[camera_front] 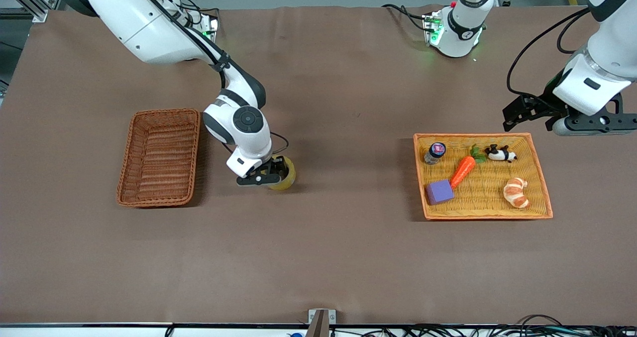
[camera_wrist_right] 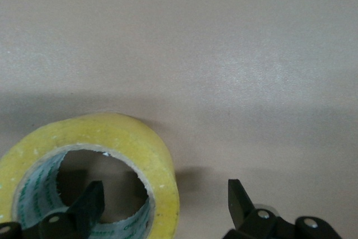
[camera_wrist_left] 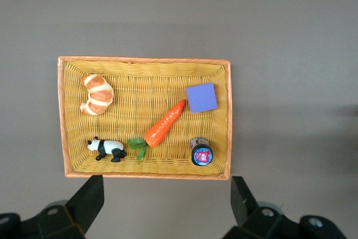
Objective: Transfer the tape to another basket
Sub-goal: 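Close the right gripper on the rim of the tape roll, then carry the tape roll with the right gripper into the wicker basket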
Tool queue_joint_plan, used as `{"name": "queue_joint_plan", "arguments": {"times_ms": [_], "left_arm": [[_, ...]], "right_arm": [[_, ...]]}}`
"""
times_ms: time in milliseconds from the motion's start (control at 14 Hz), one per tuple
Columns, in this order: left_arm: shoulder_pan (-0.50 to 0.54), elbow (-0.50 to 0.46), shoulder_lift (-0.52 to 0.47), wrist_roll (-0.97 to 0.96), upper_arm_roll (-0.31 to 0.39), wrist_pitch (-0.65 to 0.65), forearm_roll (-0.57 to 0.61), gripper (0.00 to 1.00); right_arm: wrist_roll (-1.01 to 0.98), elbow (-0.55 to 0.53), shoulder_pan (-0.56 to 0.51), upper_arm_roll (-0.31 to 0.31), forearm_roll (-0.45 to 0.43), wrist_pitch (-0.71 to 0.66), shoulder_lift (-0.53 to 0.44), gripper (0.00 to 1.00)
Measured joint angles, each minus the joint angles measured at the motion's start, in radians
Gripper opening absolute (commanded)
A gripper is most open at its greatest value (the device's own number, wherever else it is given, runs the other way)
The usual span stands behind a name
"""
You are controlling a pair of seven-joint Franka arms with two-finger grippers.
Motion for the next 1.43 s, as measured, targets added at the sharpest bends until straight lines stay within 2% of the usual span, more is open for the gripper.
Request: {"name": "queue_joint_plan", "arguments": {"times_ms": [71, 286, 429, 571, 643, 714, 786, 1214, 1429], "left_arm": [[0.0, 0.0, 0.0, 0.0, -0.001, 0.0, 0.0, 1.0], [0.0, 0.003, 0.0, 0.0, -0.001, 0.0, 0.0, 1.0], [0.0, 0.005, 0.0, 0.0, -0.001, 0.0, 0.0, 1.0], [0.0, 0.007, 0.0, 0.0, -0.001, 0.0, 0.001, 1.0], [0.001, 0.008, 0.0, 0.001, 0.001, 0.0, 0.001, 1.0], [0.001, 0.009, 0.0, 0.002, 0.002, 0.0, 0.001, 1.0], [0.003, 0.01, 0.0, 0.002, 0.002, 0.0, 0.001, 1.0], [0.003, 0.01, 0.001, 0.002, 0.002, 0.0, 0.001, 1.0], [0.003, 0.01, 0.002, 0.002, 0.002, 0.0, 0.001, 1.0]], "right_arm": [[0.001, 0.0, -0.001, -0.001, -0.001, 0.0, 0.0, 0.85], [0.002, 0.0, -0.004, -0.002, -0.004, 0.0, 0.001, 0.56], [0.002, 0.0, -0.004, -0.002, -0.005, 0.0, 0.001, 0.51], [0.003, 0.0, -0.004, -0.002, -0.006, 0.001, 0.002, 0.37], [0.003, 0.0, -0.004, -0.002, -0.006, 0.004, 0.003, 0.26], [0.003, 0.0, -0.004, -0.002, -0.006, 0.01, 0.004, 0.06], [0.004, 0.0, -0.005, -0.002, -0.006, 0.016, 0.004, 0.0], [0.028, 0.015, -0.022, -0.003, -0.006, 0.016, 0.006, 0.0], [0.042, 0.057, -0.042, 0.003, 0.002, -0.065, -0.018, 0.0]]}}
